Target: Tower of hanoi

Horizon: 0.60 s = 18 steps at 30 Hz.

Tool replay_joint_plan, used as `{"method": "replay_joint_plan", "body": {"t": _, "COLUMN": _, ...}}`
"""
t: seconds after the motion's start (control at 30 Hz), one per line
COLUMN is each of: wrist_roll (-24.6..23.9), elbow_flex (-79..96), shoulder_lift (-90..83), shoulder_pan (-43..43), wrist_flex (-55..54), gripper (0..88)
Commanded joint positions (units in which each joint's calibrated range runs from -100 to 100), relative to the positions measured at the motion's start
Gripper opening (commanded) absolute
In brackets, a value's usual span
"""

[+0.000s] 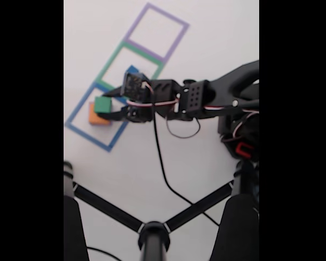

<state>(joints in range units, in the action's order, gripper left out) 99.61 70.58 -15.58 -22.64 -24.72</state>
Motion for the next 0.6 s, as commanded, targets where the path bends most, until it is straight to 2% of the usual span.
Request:
{"method": "replay_joint_plan", "body": {"t": 0.0, "wrist_roll": 0.39, "elbow_flex": -3.66, "shoulder_lift": 3.40, "shoulder_pan": -0.51, "wrist_flex": -5.35, "gripper": 4.1}}
{"method": "replay_joint_plan", "body": {"t": 0.57, "wrist_roll": 0.39, "elbow_flex": -8.38, "shoulder_lift": 13.97, "shoulder_pan": -0.81, "wrist_flex": -11.74, "gripper": 4.5}}
